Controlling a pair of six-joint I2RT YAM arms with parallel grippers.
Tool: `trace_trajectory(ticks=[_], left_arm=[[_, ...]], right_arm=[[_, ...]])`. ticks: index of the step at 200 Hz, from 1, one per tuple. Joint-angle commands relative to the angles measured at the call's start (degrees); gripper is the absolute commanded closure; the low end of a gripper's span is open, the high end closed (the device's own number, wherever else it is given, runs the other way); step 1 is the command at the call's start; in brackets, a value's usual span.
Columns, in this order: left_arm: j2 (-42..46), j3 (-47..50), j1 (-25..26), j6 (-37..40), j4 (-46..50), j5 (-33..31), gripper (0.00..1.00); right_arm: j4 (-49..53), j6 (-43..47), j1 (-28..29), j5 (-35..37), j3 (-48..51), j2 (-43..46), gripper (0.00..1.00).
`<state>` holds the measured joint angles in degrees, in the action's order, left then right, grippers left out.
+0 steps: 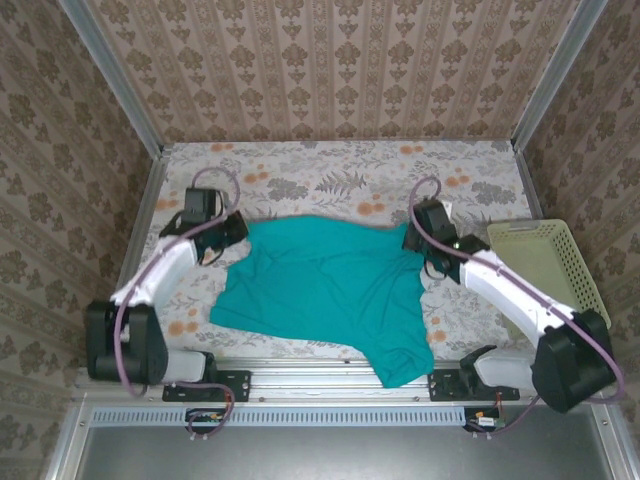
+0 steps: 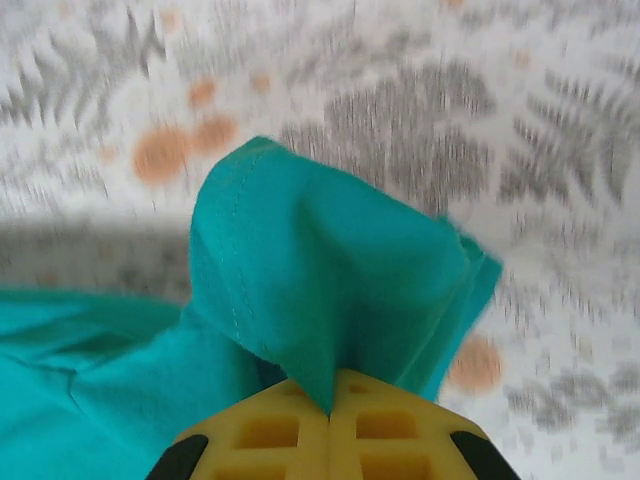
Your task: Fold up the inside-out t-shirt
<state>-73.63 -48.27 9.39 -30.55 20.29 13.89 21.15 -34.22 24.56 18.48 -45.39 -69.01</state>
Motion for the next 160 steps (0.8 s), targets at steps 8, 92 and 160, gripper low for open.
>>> trace_trajectory(ticks=[8, 92, 160], left_arm=[[8.56, 9.54, -1.05, -3.82, -0.77, -4.29, 1.00], [6.30, 17.12, -2.18, -5.29, -2.77, -3.43, 1.00], [6.72, 16.60, -2.18, -4.79, -2.34, -3.52, 1.00]], right_arm=[[3.50, -8.19, 3.25, -2.93, 11.25, 7.11, 0.99], [10.19, -6.74, -6.81, -7.48, 11.64, 16.53, 0.50], [4.13, -5.61, -8.61, -8.01, 9.45, 6.49, 0.55]])
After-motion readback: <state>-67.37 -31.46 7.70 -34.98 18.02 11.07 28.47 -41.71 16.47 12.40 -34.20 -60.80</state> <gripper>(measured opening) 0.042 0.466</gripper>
